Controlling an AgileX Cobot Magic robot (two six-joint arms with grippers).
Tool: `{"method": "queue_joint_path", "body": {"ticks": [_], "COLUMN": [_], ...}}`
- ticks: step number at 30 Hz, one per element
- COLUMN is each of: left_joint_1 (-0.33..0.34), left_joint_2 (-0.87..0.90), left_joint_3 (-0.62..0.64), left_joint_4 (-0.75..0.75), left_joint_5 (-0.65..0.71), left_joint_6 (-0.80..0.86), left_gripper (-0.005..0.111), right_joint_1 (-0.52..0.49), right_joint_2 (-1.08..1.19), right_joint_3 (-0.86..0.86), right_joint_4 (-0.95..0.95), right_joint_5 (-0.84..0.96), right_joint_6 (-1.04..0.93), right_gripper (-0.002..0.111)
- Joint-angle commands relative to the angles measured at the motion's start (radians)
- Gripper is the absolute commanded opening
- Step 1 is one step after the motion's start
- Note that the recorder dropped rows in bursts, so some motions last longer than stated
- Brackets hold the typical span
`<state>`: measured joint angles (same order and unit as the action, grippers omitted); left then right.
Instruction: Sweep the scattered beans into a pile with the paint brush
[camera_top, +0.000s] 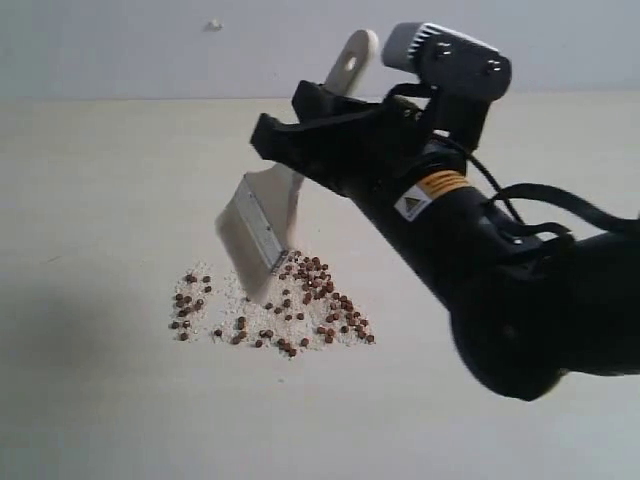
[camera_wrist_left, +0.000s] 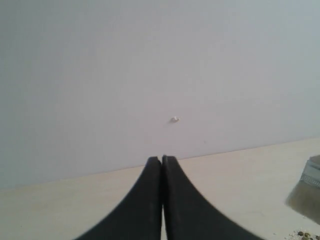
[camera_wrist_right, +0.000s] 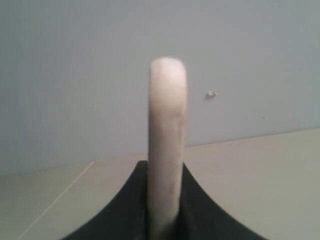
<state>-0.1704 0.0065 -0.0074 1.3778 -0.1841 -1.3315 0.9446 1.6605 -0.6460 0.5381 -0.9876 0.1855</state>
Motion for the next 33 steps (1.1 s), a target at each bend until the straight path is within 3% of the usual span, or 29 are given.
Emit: {"method": "queue_joint_path", "body": {"ticks": [1,4,10,22,33], "left_joint_1": [0.001,0.001,0.001,0.001,0.001], "left_joint_2": [-0.007,-0.007,-0.007,-0.007,-0.007], "left_joint_3": [-0.002,-0.002,-0.002,-0.002,-0.002], "left_joint_4": [0.001,0.001,0.001,0.001,0.001], "left_joint_5": [-0.002,-0.002,-0.004,-0.004,-0.004], "left_joint_6": [0.002,0.002,0.002,0.002,0.002], "left_gripper": [0.0,0.0,0.0,0.0,0.0], "right_joint_1": [0.109,0.172,0.258,0.3,0.3], "right_joint_2": [0.08,0.149,0.315,0.529,0.54], "right_joint_3": [-0.115,-0.184,-0.347,-0.565,-0.588], "right_joint_4": [0.267,0.403,0.461,0.504,0.62], "right_joint_5": [-0.04,-0.1,-0.179,-0.228,-0.141], "right_joint_6": [-0.202,-0.266,-0.339,-0.435,-0.514], "right_gripper": [0.0,0.0,0.0,0.0,0.0]}}
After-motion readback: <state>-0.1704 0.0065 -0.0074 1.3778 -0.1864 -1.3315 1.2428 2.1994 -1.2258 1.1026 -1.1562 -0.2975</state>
